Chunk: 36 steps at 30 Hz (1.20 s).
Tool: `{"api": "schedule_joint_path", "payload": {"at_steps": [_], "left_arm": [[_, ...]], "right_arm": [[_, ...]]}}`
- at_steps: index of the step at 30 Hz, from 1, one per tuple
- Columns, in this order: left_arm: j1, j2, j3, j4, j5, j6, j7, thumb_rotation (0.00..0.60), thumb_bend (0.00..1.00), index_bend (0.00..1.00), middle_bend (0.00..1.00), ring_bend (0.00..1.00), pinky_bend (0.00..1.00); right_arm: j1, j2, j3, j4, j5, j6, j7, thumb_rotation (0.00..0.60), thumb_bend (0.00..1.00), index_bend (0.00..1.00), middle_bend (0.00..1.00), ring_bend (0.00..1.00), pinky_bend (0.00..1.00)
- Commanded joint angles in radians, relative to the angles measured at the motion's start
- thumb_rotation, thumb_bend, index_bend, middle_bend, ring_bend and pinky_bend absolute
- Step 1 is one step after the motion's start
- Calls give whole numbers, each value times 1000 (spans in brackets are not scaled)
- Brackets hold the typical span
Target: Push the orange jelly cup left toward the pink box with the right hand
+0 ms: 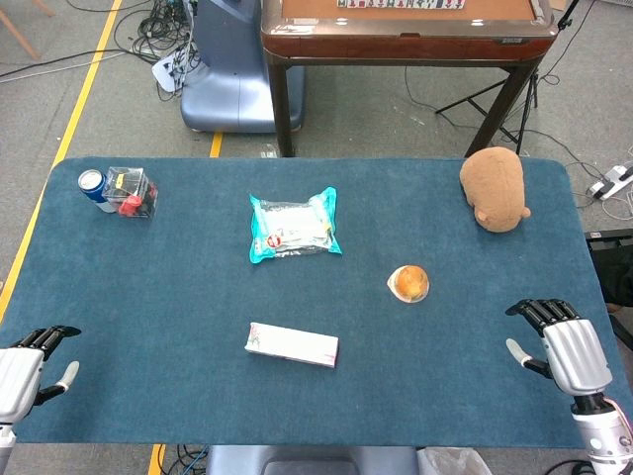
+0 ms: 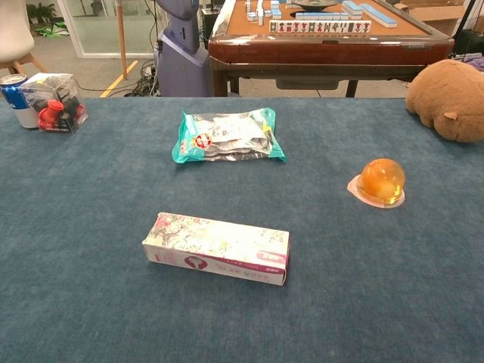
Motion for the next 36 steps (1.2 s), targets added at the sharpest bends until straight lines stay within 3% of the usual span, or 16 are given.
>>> {"api": "schedule_joint_path", "payload": {"at_steps": [1,9,16,23,25,27,29,31,36], "left_arm": [[-4,1,-2,1,-1,-4,-1,600,313,316,364,345,535],[-14,3,4,11,17,-16,-26,600,313,318,364,346,535],[-20,-5,4,18,16,-23,-32,600,314,319,364,345,535],[-26,-6,3,22,12,-32,-44,600,313,320,364,346,536],[-25,-4,1,22,9,-30,-49,600,313,320,364,346,535],[-24,-1,0,22,4,-30,-57,600,313,321,364,346,535],[-23,1,-1,23,0,-29,-63,600,313,321,364,346,535],[-21,2,0,25,-2,-29,-68,600,313,322,364,346,535],[-16,6,0,27,-4,-21,-77,600,313,322,364,346,535]], "right_arm": [[-3,-2,-1,3,5,0,-1,600,240,406,378,331,320],[-8,0,4,10,15,11,14,600,226,406,355,306,319],[9,-19,35,11,36,8,-23,600,65,346,201,176,282],[67,8,73,-34,67,-71,-149,600,19,333,191,165,273],[79,16,80,-54,87,-98,-183,600,57,333,212,165,273],[91,21,86,-71,106,-123,-216,600,152,333,229,165,273],[103,26,91,-88,128,-150,-252,600,310,333,251,170,274],[115,31,94,-104,154,-182,-278,600,389,333,271,182,275],[140,48,100,-155,231,-263,-283,600,440,333,292,208,275]]}}
